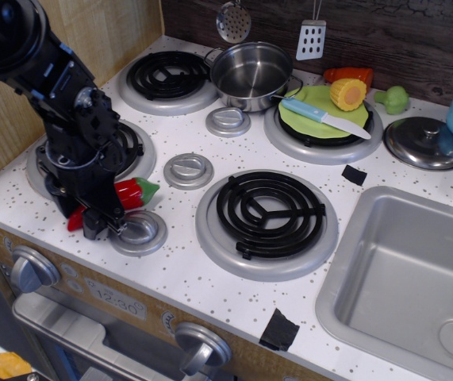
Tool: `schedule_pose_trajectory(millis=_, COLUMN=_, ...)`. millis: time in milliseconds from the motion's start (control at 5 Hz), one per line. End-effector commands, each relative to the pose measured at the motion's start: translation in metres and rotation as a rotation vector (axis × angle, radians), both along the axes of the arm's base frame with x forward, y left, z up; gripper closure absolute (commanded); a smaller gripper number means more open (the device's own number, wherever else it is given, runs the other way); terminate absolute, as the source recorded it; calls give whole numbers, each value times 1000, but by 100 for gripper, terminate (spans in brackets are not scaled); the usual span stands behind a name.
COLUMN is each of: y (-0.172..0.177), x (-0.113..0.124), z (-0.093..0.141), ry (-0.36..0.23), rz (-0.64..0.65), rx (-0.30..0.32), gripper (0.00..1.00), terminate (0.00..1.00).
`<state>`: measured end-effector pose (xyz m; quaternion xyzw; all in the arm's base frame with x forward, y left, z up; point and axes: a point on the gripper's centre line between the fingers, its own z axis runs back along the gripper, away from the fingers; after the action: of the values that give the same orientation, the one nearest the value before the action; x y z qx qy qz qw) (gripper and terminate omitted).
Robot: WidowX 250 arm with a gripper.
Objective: Put pepper in pan
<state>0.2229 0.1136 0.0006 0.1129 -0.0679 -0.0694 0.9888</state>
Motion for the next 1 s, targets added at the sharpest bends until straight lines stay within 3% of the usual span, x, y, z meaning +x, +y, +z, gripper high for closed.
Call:
schedule_pose_trajectory(millis=0, y=-9, x=5, z=26, ry=47, rz=72, rx=13, gripper=100, terminate=0)
schedule_pose_trajectory(millis=200, y=-23, x=32, z=57, ry=109, rz=169, rx=89, gripper=100, terminate=0)
schedule_pose_trajectory(millis=600, y=-28, x=117, z=88, ry=104, rz=189, rx=150, gripper=100, terminate=0)
schedule_pose_trajectory(millis=800, y=-29, x=152, z=91, ry=63, rz=159, rx=181, gripper=100, terminate=0)
